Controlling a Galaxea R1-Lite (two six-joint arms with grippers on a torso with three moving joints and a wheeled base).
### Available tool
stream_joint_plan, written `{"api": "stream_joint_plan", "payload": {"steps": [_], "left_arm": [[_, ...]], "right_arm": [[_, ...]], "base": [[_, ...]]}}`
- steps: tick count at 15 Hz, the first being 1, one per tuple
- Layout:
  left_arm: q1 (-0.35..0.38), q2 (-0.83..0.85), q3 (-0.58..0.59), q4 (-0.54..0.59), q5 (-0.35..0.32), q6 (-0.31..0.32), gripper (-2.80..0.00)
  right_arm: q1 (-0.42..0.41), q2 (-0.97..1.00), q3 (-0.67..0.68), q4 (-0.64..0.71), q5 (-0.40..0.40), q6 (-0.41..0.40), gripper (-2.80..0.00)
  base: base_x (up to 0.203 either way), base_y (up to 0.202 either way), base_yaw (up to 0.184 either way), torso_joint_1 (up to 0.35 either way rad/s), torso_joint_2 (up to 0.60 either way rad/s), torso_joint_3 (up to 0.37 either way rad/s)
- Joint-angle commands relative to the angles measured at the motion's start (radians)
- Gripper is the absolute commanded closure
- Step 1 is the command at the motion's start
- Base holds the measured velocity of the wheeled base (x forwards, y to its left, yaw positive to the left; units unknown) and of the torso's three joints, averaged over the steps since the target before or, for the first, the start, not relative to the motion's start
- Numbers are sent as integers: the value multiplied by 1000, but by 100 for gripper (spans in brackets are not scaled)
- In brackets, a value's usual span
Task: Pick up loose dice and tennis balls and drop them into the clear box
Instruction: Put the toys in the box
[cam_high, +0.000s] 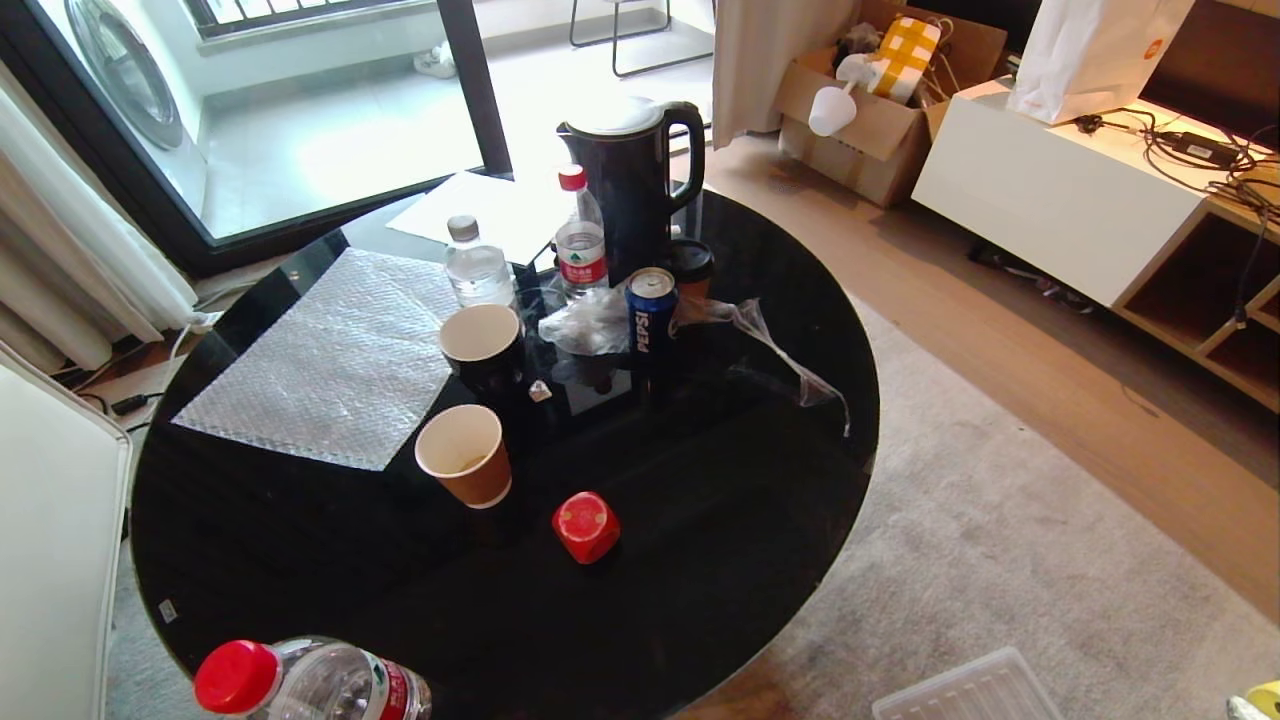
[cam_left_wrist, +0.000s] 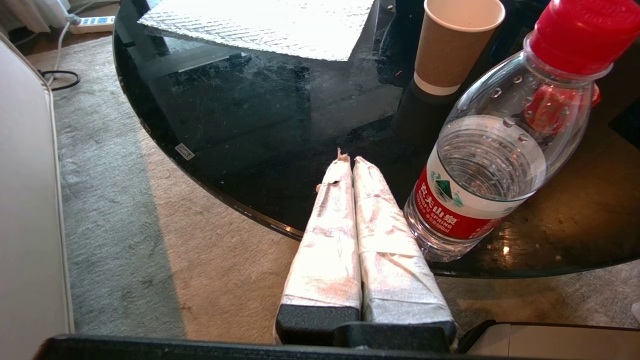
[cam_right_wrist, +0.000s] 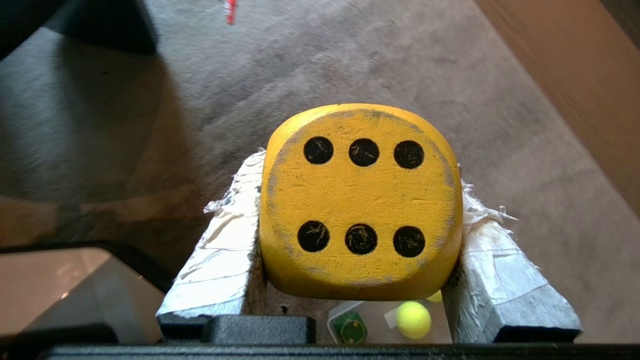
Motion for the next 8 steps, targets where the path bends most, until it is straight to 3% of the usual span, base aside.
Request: {"api": "stream_joint_plan", "payload": {"steps": [1, 3, 6, 8], "left_arm": [[0, 0, 0, 0, 0, -1, 0], [0, 1, 0, 0, 0, -1, 0], [0, 0, 0, -1, 0, -1, 0], [0, 0, 0, 0, 0, -2, 0]], "right_arm": [[-12, -273, -7, 109, 80, -33, 0], [-9, -343, -13, 188, 141, -57, 0], [-12, -512, -21, 234, 173, -33, 0], [-13, -517, -21, 251, 180, -20, 0]], "base": [[0, 0, 0, 0, 0, 0], [0, 0, 0, 0, 0, 0], [0, 0, 0, 0, 0, 0], [0, 0, 0, 0, 0, 0]]}}
